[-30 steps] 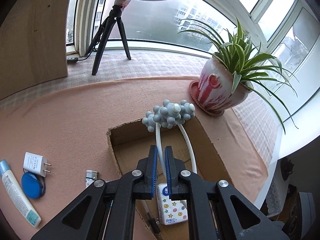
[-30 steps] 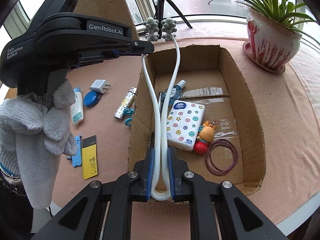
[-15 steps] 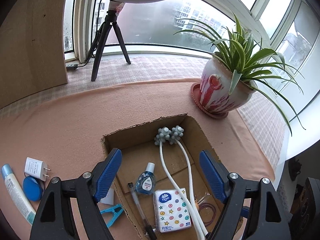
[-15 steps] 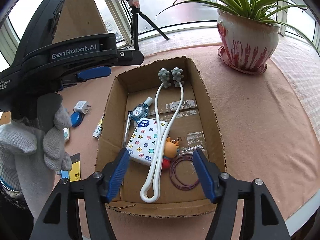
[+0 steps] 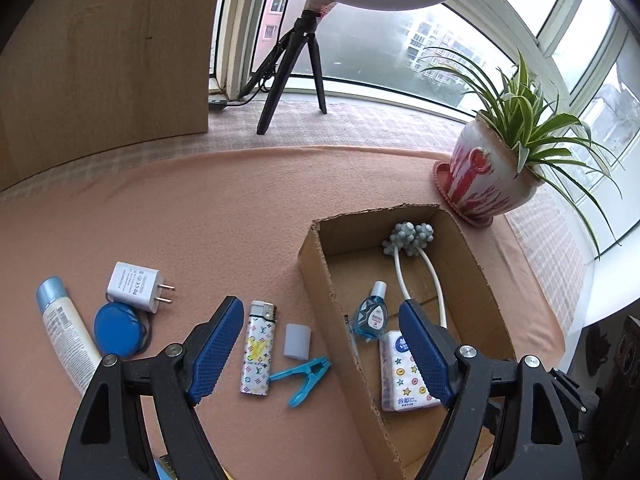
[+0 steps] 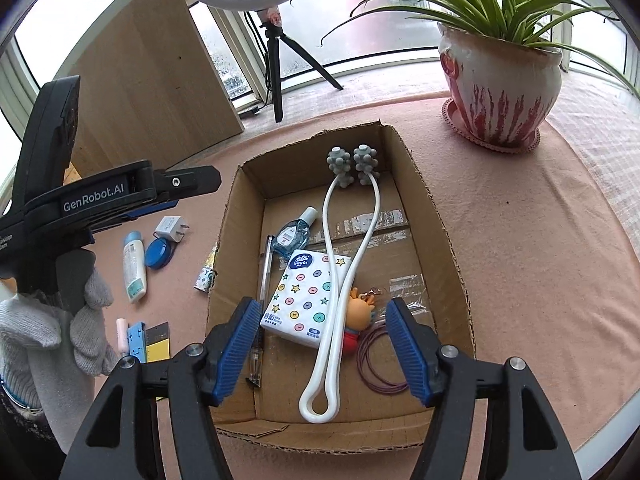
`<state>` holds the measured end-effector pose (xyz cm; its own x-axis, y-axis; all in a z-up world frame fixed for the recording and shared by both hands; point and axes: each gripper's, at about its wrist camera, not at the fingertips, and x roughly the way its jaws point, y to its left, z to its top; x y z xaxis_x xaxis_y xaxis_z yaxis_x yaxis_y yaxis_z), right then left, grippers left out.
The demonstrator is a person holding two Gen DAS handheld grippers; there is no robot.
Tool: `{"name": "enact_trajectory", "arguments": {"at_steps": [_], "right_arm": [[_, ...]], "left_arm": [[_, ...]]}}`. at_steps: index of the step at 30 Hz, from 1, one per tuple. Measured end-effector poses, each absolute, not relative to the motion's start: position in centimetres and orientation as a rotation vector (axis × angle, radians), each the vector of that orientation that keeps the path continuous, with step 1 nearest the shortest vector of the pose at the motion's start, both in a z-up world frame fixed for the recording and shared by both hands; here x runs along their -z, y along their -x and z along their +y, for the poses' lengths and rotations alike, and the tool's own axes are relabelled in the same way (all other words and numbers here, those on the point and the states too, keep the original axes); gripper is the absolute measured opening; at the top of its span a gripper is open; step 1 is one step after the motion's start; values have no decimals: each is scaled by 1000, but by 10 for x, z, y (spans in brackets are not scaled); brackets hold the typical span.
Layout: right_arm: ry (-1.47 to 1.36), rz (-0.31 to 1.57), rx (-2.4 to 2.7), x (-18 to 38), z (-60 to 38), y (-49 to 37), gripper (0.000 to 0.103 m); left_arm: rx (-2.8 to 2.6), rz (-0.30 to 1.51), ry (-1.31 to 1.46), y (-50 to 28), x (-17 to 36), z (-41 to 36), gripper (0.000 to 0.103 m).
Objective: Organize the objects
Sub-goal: 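Withdraw both tools toward the pink lotion bottle and blue phone stand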
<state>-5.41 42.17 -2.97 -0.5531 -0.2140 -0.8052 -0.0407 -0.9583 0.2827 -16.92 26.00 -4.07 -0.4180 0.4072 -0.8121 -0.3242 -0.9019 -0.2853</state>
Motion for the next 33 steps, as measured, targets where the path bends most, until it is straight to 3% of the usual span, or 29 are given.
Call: {"name": "enact_trajectory", "arguments": {"at_steps": [9, 18, 28, 33], "right_arm": [[-1345, -354, 2589, 20, 381, 57, 64], [-1442, -297, 2441, 28, 332, 64, 64], [-1470, -312, 2280, 36, 279, 66, 64], [-1501, -289, 2238, 44, 260, 64, 64]], "left_arm": [[-2433, -212, 1455, 148, 49, 156, 83], [-2477, -279, 1587, 121, 78, 77, 83], [-2441, -276, 1687, 103, 114, 66, 82], [-2429, -222, 1710, 98, 124, 71, 71]]}}
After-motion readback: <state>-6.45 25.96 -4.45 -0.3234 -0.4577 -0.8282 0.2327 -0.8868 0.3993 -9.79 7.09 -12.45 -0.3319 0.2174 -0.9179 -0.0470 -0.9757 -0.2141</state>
